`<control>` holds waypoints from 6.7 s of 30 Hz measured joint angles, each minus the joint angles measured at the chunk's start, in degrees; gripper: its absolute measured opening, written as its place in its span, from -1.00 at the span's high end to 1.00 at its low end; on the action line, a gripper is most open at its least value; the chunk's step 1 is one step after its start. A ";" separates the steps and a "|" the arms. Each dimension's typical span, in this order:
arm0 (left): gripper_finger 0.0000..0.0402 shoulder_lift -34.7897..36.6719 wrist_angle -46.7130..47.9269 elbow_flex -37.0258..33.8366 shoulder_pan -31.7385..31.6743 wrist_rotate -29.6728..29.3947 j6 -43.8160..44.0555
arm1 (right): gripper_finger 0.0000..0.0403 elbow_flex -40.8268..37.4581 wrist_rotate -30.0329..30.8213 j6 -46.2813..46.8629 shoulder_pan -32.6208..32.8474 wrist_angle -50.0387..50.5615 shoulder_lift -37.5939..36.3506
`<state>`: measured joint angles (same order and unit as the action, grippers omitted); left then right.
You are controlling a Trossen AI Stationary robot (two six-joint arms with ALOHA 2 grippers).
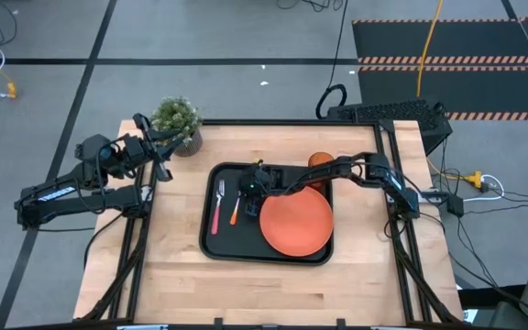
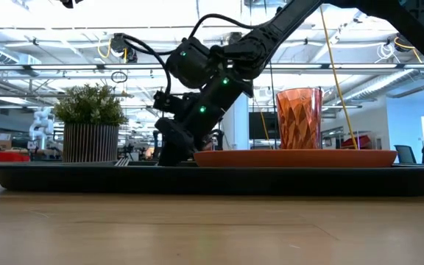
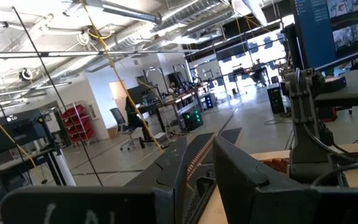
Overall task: Pick and place plate/cup/fork/spoon on tray
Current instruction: Adjust the orange spoon on the black tray, then adjust the orange plate on the black tray
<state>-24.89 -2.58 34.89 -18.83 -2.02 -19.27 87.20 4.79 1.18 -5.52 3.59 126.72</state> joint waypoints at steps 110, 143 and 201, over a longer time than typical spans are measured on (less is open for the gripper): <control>0.60 0.01 0.74 0.00 0.00 0.00 0.09 | 1.00 -3.75 -7.80 -9.64 -1.30 -11.70 -1.73; 0.60 0.00 0.61 0.00 0.00 0.00 0.01 | 1.00 -7.28 -4.53 -8.79 -0.87 -18.91 -1.53; 0.60 0.00 0.86 0.00 0.00 0.00 -0.06 | 1.00 -7.26 -1.85 -8.97 0.03 -25.46 1.20</control>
<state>-24.89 -1.72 34.89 -18.83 -2.02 -19.33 79.94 2.94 -7.79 -5.50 -21.87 127.92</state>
